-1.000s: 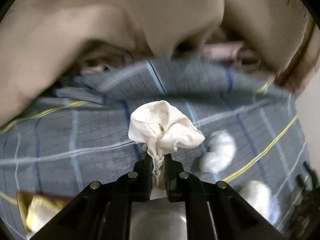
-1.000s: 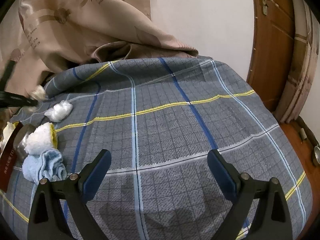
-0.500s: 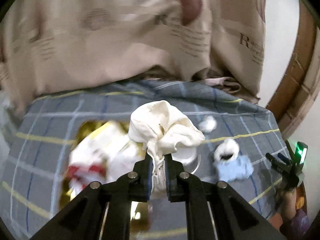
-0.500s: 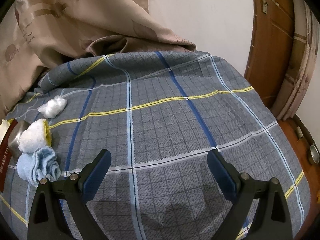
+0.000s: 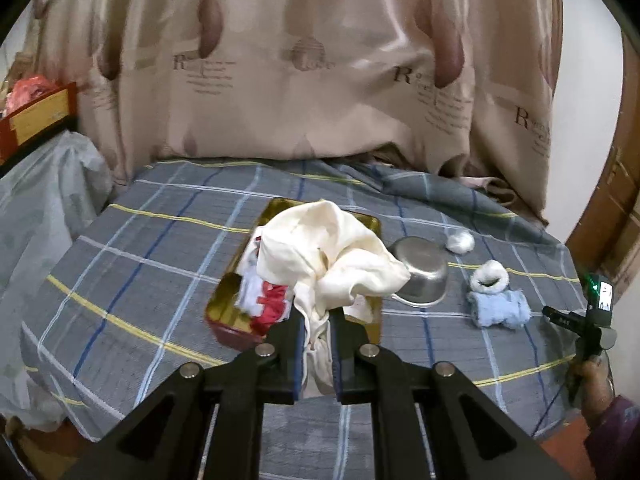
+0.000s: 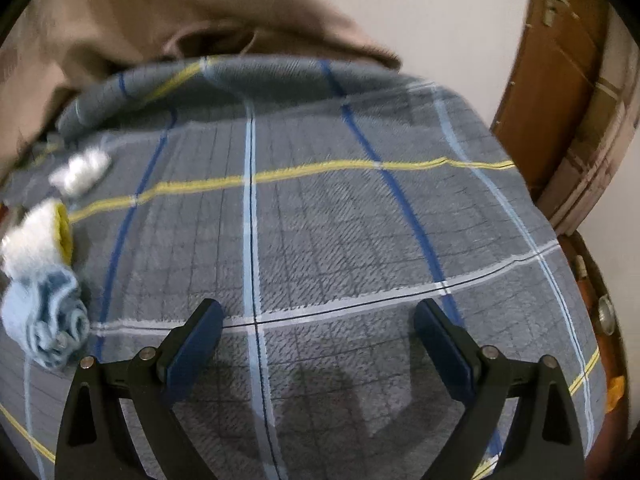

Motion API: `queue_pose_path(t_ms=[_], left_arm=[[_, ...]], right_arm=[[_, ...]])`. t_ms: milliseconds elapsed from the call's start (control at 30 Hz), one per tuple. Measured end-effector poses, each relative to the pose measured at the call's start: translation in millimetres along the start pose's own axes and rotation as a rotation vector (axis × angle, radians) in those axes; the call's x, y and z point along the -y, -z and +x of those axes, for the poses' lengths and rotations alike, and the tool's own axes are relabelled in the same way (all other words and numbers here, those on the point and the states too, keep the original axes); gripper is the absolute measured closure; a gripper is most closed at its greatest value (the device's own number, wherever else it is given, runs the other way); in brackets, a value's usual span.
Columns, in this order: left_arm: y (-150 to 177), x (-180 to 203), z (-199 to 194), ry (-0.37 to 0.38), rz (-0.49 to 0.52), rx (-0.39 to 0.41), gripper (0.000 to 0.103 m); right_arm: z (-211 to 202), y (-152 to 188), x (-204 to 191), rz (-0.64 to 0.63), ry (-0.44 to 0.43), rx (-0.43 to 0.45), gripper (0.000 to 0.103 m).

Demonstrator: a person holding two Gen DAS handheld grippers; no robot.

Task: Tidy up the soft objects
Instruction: 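Lift the cream cloth over the gold tray with the left gripper, then lower the cream cloth into the tray while the right gripper grasps the crinkled white ball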

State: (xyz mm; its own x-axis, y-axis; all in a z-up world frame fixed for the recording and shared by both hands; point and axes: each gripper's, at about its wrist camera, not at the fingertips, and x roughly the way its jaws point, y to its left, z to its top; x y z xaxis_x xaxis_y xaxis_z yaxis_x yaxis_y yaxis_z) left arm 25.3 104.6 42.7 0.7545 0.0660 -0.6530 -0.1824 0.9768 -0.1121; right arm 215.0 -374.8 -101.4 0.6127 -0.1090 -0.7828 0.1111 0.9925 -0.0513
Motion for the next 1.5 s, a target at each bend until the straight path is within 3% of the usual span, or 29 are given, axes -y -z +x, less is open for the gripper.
queue_pose_path(t_ms=[67,133,167,300,367,533,700,800,967,1033,1067,1100,1133,1300,1500], left_arm=[[5.0,-3.0,-1.0,-0.006,0.003,0.010,0.093],[7.8,-4.8,-1.4,-0.001,0.001,0.023,0.092],[9.8,-5.6,-1.6,0.005,0.006,0.025,0.092],[12.8,-5.2,-1.2,-0.004,0.029,0.044,0.092],[12.8,-6.7,-0.6,0.004,0.029,0.045,0.092],[11.1,-19.0,-0.7,0.010,0.001,0.049,0.092],[10.6,-32.1,0.7,0.008,-0.029,0.045,0.092],[11.3,-36.1,3.0,0.005,-0.029,0.041,0.091],[11.0,-38.8,5.4,0.004,-0.030,0.040,0.091],[10.3,-39.6,5.8,0.006,-0.032,0.041,0.091],[10.3,-39.8,5.7,0.003,-0.031,0.042,0.091],[10.1,-39.9,6.0,-0.003,-0.029,0.043,0.091],[10.2,-39.5,6.5,-0.006,-0.027,0.043,0.091],[9.9,-42.5,9.5,-0.011,-0.037,0.036,0.090],[10.4,-43.6,9.3,-0.019,-0.040,0.036,0.089]], right_arm=[[-0.2,-4.4,-0.5,-0.003,0.003,-0.015,0.007],[-5.6,-16.6,-3.4,0.012,-0.001,-0.040,0.015],[-16.2,-27.7,-7.5,0.030,-0.036,-0.028,0.021],[-56.4,-76.7,-48.4,0.044,-0.194,0.012,0.021],[-65.5,-100.4,-84.7,0.025,-0.292,-0.026,0.021],[-45.8,-132.2,-159.3,0.012,-0.387,-0.172,0.021],[-10.6,-138.5,-198.4,0.072,-0.347,-0.273,0.021],[15.4,-138.4,-202.7,0.155,-0.330,-0.342,0.021],[39.1,-140.3,-209.7,0.189,-0.314,-0.379,0.022],[46.4,-140.7,-215.2,0.201,-0.312,-0.387,0.026],[49.7,-140.1,-216.8,0.210,-0.322,-0.397,0.037],[54.1,-139.1,-220.4,0.214,-0.327,-0.410,0.057],[57.2,-138.6,-224.7,0.207,-0.324,-0.415,0.067],[48.5,-139.8,-237.6,0.146,-0.368,-0.341,0.079],[-18.2,-129.4,-218.7,0.138,-0.572,-0.180,0.080]])
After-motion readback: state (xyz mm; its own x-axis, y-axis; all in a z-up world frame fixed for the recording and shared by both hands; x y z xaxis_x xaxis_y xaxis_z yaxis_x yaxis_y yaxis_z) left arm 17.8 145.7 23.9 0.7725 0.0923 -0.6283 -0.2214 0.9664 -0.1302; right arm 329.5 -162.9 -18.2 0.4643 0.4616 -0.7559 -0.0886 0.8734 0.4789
